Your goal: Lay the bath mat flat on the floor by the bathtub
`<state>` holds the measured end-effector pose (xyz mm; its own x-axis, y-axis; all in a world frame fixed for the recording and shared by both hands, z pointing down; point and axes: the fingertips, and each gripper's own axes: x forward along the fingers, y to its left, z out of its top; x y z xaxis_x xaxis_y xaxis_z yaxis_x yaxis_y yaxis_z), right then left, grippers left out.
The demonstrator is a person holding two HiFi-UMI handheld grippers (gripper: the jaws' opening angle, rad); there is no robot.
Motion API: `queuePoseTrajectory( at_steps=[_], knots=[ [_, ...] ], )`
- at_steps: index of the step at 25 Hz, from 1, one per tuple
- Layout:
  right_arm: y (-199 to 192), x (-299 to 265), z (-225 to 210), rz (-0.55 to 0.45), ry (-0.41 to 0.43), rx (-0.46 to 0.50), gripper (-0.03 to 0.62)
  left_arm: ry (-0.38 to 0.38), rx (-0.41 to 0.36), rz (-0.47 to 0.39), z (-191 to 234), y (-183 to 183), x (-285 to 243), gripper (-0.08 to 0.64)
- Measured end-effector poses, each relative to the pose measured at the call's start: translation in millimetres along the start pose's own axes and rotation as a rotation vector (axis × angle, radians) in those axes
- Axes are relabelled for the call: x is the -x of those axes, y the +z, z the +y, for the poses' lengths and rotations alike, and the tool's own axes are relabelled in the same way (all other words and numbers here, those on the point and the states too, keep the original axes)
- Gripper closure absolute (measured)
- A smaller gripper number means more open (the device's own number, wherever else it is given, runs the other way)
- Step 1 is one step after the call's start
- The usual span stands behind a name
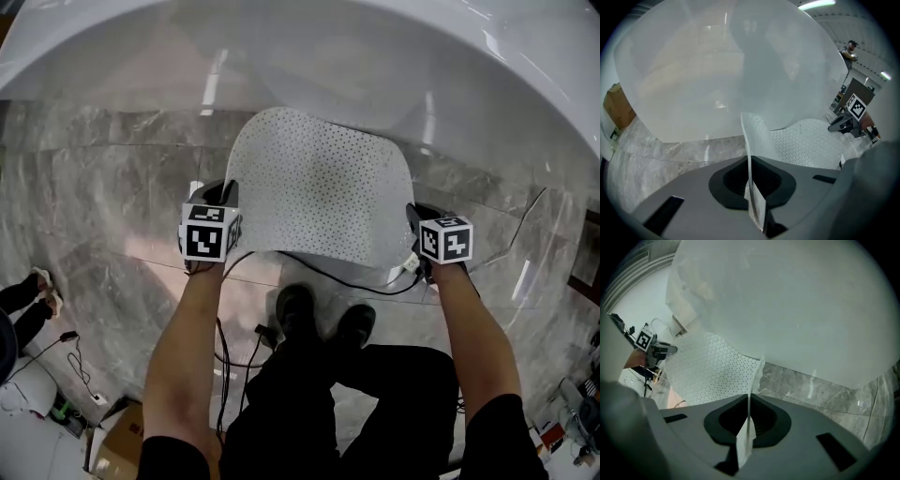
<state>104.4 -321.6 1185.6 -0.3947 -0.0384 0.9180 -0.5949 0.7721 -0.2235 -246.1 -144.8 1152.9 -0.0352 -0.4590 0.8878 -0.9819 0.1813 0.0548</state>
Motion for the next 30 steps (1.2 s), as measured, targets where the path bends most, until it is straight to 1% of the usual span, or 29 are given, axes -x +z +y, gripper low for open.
queuePoseTrajectory(
  at_steps=[2, 3, 6, 9, 12, 14, 17, 21, 24, 26, 30],
  knots=[
    [-3.8, -9.1, -12.0, 0.023, -0.019, 0.006, 0.57, 0.021, -0.01, 0.014, 12.7, -7.1, -8.6, 0.545],
    [-5.5, -13.4, -18.3, 0.035, -0.031, 0.012, 0.57, 0.034, -0.029, 0.024, 19.1, -10.4, -13.4, 0.545],
    [-9.6, -27.0, -35.7, 0.069, -0.069, 0.05, 0.569, 0.09, -0.123, 0.059, 38.7, -19.3, -30.6, 0.545],
    [-15.3, -44.3, -45.2, 0.103, -0.092, 0.098, 0.57, 0.139, -0.143, 0.098, 52.4, -29.6, -45.7, 0.545],
    [-20.3, -63.3, -49.8, 0.134, -0.115, 0.119, 0.569, 0.2, -0.176, 0.132, 66.6, -39.9, -60.8, 0.545],
    [-18.3, -75.8, -49.0, 0.135, -0.119, 0.124, 0.57, 0.23, -0.161, 0.141, 77.2, -46.7, -68.8, 0.545],
    [-13.5, -92.5, -47.8, 0.118, -0.113, 0.145, 0.569, 0.257, -0.078, 0.13, 89.3, -57.5, -76.5, 0.545],
    [0.5, -108.2, -45.4, 0.097, -0.105, 0.179, 0.569, 0.299, -0.049, 0.142, 106.4, -75.2, -84.4, 0.545],
    [11.6, -113.2, -42.0, 0.078, -0.1, 0.211, 0.569, 0.317, -0.002, 0.153, 120.4, -91.7, -83.4, 0.546],
    [15.8, -112.5, -43.5, 0.062, -0.097, 0.209, 0.569, 0.319, -0.004, 0.162, 124.9, -100.4, -83.8, 0.545],
    [20.1, -107.1, -58.7, 0.043, -0.105, 0.14, 0.569, 0.303, -0.076, 0.18, 115.4, -107.4, -93.5, 0.545]
  ],
)
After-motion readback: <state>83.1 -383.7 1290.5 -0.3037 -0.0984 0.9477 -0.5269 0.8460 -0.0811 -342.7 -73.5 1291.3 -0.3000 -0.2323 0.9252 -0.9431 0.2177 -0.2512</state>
